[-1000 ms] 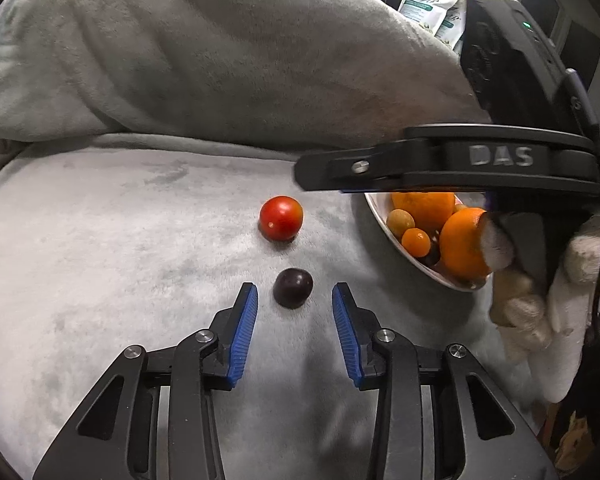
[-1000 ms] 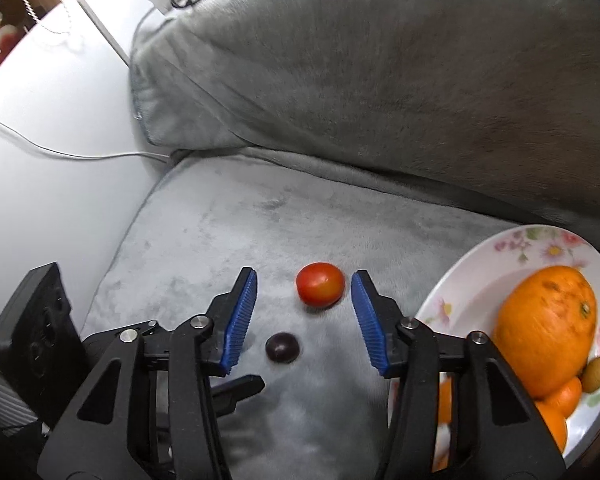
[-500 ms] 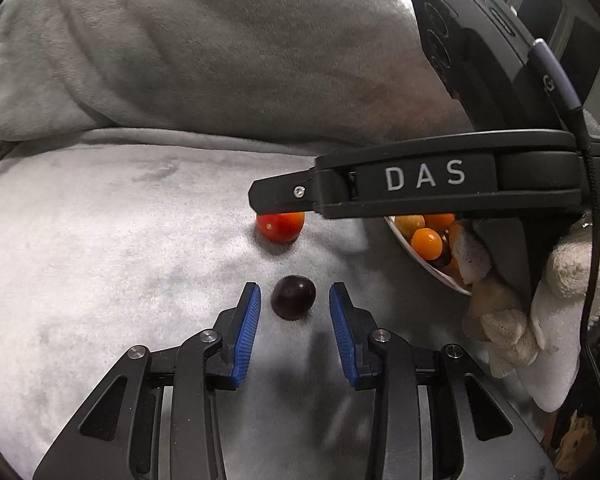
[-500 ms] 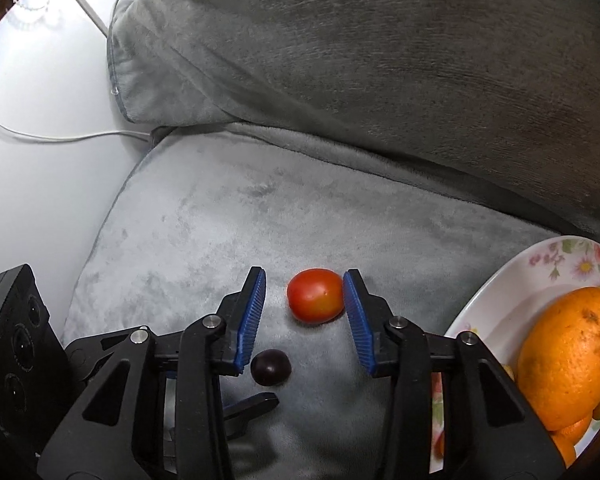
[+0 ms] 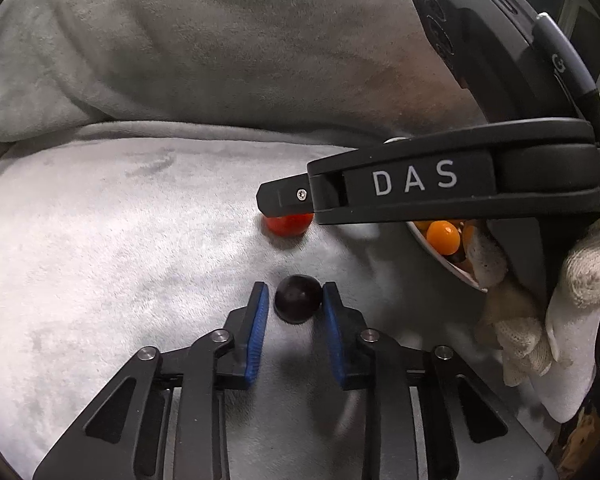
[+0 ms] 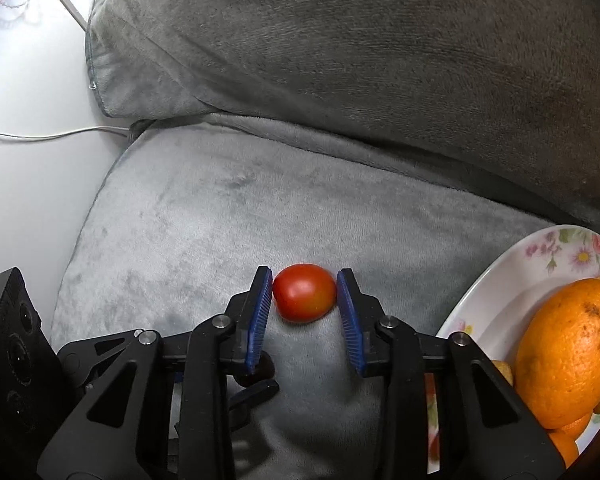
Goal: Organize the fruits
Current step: 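Close the left tool on the dark plum while the right tool grasps the red cherry tomato, then carry the plum and cherry tomato over the plate with both tools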
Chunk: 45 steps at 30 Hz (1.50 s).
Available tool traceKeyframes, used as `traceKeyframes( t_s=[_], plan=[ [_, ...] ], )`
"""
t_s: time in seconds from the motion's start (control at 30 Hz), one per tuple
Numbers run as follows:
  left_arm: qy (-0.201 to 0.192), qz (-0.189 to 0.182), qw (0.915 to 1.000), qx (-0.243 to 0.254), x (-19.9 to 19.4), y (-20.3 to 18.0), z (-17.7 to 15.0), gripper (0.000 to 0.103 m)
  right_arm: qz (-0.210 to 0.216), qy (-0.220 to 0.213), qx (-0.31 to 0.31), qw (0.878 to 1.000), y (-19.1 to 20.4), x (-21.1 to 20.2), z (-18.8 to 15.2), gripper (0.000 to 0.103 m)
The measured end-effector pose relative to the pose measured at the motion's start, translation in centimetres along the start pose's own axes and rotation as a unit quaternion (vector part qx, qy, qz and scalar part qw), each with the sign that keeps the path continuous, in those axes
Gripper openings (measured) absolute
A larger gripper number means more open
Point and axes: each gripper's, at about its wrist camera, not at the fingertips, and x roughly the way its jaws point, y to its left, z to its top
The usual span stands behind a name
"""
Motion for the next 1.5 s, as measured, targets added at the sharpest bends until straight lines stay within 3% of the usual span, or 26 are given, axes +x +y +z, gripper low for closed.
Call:
traceKeyframes(
  t_s=[0.57,1.07,1.5],
  plan=[
    [-0.025,0.005,0.9997,0.002,-2.0,-0.2,-0.2,0.020,0.023,-0.034,0.017,0.999,-1.1,-3.0,-1.1,0.035],
    [-0.070,-0.014,0.9972,0.022,-6.2,-2.9,0.1,0.020,0.028,-0.124,0.009,0.992,-1.8,-12.0,-3.6,0.035],
    [-0.074,-0.042,0.9958,0.035,-6.6,-4.9,0.4,0.020,-0.001,-0.189,0.052,0.981,-6.8,-19.2,-8.8,0.035]
  ],
)
